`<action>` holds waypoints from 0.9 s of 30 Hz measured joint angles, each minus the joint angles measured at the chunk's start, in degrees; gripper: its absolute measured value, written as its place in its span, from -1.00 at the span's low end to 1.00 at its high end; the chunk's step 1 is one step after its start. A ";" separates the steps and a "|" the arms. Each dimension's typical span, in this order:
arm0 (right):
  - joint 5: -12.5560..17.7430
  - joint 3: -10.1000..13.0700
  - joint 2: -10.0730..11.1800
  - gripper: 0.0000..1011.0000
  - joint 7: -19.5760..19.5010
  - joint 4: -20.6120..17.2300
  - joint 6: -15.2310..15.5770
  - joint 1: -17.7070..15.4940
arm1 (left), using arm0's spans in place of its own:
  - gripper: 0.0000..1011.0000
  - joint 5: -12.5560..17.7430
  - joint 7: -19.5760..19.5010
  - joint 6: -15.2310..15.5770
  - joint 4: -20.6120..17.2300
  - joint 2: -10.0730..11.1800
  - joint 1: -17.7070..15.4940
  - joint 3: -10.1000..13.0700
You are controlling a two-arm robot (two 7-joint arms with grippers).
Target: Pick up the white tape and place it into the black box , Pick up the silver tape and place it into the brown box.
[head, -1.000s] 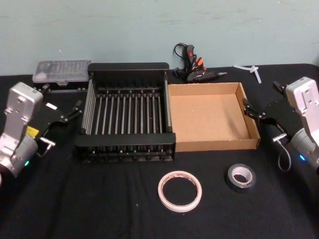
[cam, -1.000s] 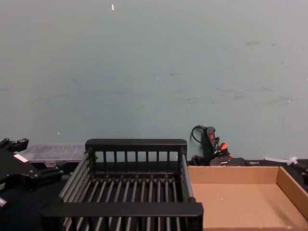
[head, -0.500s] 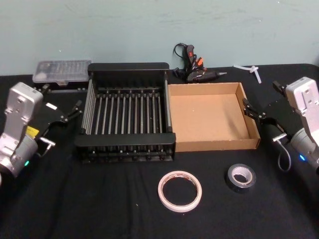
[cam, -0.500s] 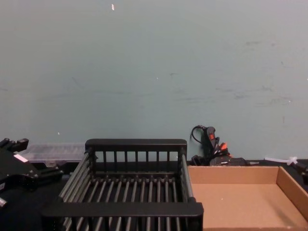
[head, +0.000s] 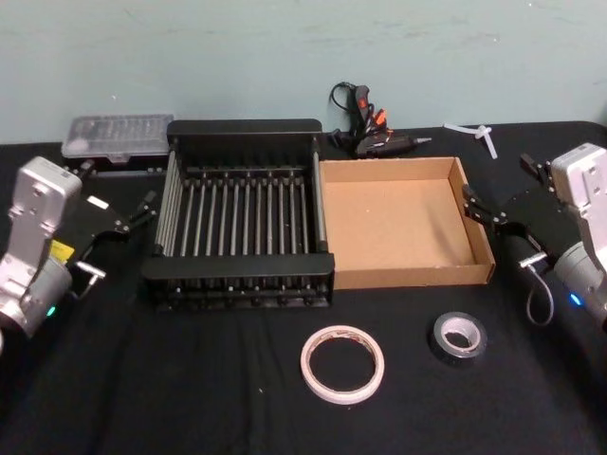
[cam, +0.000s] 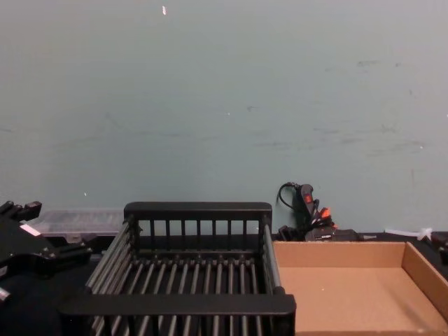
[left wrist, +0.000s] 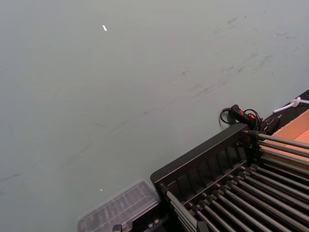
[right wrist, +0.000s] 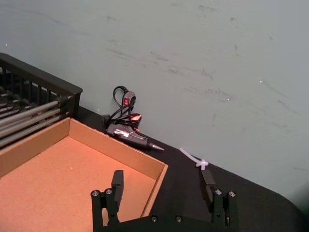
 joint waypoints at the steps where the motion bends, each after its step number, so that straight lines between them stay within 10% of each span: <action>1: 0.37 0.34 -0.20 0.98 0.30 -0.13 0.09 -0.18 | 0.98 0.00 0.00 0.00 0.00 0.00 0.00 0.00; 27: 8.01 7.57 2.13 0.98 5.97 -14.12 9.85 -10.24 | 0.98 0.01 0.00 0.00 0.00 0.00 0.00 0.00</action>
